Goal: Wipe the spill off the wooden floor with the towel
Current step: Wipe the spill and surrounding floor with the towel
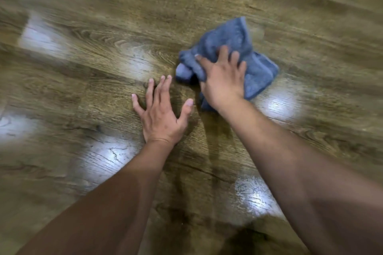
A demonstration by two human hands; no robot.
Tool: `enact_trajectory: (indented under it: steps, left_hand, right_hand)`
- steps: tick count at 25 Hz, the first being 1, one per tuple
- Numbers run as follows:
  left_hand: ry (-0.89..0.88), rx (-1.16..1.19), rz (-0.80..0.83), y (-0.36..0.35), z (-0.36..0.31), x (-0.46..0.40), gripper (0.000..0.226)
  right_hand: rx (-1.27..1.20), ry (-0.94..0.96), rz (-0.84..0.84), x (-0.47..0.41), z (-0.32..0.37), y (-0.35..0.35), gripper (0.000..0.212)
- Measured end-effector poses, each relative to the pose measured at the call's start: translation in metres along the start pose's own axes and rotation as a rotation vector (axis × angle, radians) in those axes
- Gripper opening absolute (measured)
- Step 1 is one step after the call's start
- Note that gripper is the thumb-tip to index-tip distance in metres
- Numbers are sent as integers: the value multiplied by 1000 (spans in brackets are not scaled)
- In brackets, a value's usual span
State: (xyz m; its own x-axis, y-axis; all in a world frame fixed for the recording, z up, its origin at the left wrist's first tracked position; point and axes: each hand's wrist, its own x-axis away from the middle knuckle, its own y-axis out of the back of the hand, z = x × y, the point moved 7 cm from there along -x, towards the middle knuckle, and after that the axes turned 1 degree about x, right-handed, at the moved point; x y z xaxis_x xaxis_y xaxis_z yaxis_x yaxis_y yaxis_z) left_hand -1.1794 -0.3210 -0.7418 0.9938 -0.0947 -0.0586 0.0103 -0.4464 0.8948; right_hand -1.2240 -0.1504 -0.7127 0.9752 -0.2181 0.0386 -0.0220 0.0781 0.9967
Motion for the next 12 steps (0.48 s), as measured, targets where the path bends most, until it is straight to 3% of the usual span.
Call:
enact_trajectory:
  steps: [3,6,10,12]
  left_hand:
    - [-14,78,-30,4,-2,3,82]
    - [1,65,-31,0,0,3,79]
    - [20,-46,31,-13,6,-1,72]
    - [11,-144,76,-17,5,-2,70]
  right_hand:
    - [28,182,-5,43,5,1,56]
    - [101,232,18,71,-47,6,58]
    - [123,-147,-34,112,-143,15,52]
    - [104,-300,-58,143,-136,12,52]
